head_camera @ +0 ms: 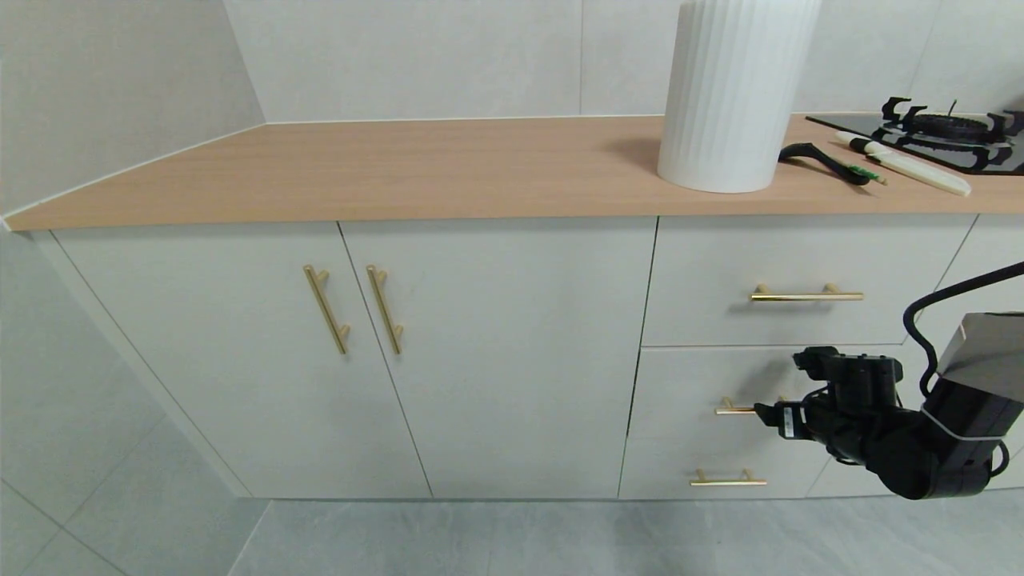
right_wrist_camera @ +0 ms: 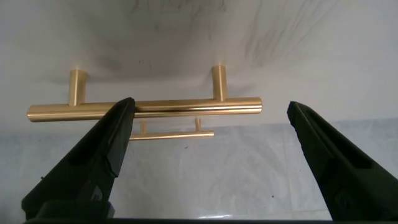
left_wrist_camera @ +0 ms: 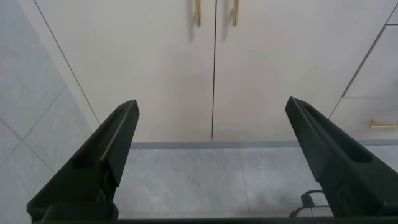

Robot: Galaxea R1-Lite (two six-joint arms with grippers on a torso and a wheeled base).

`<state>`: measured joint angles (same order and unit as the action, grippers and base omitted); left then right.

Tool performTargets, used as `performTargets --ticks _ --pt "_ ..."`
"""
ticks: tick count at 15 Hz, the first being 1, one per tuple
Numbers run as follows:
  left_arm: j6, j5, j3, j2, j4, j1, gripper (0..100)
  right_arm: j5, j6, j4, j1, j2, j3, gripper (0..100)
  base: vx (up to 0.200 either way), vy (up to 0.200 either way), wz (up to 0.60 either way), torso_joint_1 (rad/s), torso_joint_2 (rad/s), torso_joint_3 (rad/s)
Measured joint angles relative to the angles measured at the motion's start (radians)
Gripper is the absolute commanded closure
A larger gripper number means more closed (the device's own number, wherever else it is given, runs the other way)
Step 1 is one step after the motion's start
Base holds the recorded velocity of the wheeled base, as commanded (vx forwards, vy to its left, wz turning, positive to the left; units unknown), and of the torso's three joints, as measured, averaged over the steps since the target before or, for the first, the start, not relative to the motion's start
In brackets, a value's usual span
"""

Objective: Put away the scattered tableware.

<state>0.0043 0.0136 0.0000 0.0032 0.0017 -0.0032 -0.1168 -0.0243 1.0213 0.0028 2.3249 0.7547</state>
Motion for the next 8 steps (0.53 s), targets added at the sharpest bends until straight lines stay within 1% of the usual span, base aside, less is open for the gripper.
performTargets --ticks 8 --pt "0.000 0.000 0.000 0.000 0.000 0.000 0 -0.002 -0.016 -0.015 0.000 0.007 -0.026 0 0.000 0.000 0.00 0.000 0.00 0.000"
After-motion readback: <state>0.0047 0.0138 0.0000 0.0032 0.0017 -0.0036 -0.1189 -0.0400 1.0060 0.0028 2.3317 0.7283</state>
